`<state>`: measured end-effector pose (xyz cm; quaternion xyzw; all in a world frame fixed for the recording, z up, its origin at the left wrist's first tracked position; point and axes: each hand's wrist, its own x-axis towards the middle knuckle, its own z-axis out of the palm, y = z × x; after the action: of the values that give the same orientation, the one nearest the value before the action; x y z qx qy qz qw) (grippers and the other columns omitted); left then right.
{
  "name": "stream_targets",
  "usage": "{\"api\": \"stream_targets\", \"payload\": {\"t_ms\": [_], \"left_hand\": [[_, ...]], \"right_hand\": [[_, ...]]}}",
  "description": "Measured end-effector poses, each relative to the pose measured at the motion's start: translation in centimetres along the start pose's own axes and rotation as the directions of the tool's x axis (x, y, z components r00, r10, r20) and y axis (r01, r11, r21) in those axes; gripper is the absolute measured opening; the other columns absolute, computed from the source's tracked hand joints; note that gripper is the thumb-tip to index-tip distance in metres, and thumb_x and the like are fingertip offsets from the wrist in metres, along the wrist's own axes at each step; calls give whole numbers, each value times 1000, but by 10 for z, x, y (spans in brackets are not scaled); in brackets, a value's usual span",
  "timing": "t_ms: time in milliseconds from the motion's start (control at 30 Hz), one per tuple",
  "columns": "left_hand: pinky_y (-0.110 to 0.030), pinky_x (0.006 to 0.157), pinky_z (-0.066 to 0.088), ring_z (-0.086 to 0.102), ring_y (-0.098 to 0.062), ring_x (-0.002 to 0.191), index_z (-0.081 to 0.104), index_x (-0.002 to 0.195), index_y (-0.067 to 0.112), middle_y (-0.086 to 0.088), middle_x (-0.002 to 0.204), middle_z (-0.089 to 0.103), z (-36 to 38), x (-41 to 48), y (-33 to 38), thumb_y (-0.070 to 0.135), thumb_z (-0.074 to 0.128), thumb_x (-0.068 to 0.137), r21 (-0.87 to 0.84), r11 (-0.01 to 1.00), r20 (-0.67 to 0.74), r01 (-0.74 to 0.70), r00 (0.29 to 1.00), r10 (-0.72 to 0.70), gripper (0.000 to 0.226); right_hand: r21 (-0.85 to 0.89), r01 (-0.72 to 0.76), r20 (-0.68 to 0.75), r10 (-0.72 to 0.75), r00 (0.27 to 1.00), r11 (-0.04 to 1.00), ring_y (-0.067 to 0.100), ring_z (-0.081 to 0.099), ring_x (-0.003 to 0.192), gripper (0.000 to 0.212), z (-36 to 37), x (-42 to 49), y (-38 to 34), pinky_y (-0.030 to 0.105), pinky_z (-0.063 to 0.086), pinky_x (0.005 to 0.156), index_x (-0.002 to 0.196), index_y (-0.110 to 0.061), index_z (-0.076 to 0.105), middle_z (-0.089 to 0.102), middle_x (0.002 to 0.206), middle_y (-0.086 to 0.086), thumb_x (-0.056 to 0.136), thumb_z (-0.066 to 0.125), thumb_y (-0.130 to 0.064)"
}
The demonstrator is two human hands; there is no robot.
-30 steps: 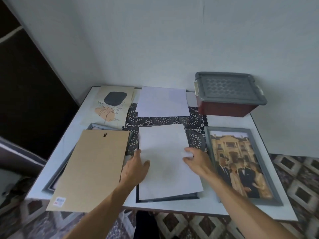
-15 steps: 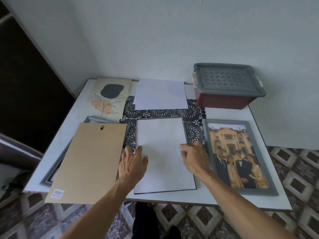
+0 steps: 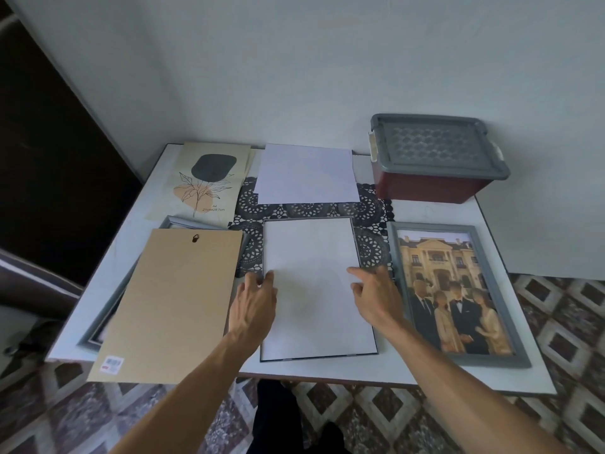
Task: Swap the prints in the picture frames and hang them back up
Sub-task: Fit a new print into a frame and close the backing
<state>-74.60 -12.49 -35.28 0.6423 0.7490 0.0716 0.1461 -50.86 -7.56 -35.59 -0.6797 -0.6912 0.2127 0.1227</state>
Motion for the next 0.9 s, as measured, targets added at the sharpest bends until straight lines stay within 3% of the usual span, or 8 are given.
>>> {"api": "stream_targets", "payload": {"t_ms": [133,267,433,567,700,833,900], "left_hand": [[-40,82,51,58,-33,100,53,137,10,-17,121,52,-4,9,-1,16,50,101,-80,997,-10,24,1000,-25,37],[-42,86,50,60,-34,100,55,136,8,-17,121,54,-4,12,-1,12,52,100,-118,993,-22,30,999,-33,37],[-44,87,51,59,-36,102,52,139,13,-15,125,49,-2,17,-5,27,52,100,-85,996,9,31,999,-31,41],[-45,86,52,57,-38,104,48,140,15,-16,129,45,0,16,-6,39,57,97,-81,996,34,23,999,-20,50],[-45,85,52,56,-37,106,45,142,17,-16,129,44,0,17,-2,37,57,97,-71,997,31,16,999,-14,50],[-43,85,52,53,-34,107,45,141,19,-13,132,41,-1,16,-1,39,53,98,-34,999,29,-11,1000,12,48],[-43,86,52,53,-35,108,46,141,18,-14,132,41,-1,16,-2,39,55,97,-37,999,23,-22,999,23,49]], "right_hand": [[76,-3,7,2,1000,997,27,65,90,36,1,6,5,37,53,78,133,-29,60,60,114,13,98,58,-23],[101,-16,-15,18,1000,995,27,61,104,33,3,7,8,38,51,82,129,-23,63,60,119,10,99,51,-14],[170,-55,3,55,998,984,24,63,102,35,1,14,9,36,52,83,125,-23,67,67,114,6,94,56,-12],[228,-86,48,77,996,970,15,63,83,36,-4,16,13,33,54,77,123,-26,67,68,94,-5,87,68,-31],[180,-78,122,57,991,981,20,67,78,59,1,16,12,35,56,75,134,-34,56,64,110,7,79,72,-42],[227,-59,93,39,995,972,20,66,99,60,5,16,16,40,54,91,137,-28,56,60,126,6,80,72,-37],[230,-45,83,26,996,972,20,66,101,60,6,16,18,41,53,92,137,-27,56,60,128,5,81,74,-36]]}}
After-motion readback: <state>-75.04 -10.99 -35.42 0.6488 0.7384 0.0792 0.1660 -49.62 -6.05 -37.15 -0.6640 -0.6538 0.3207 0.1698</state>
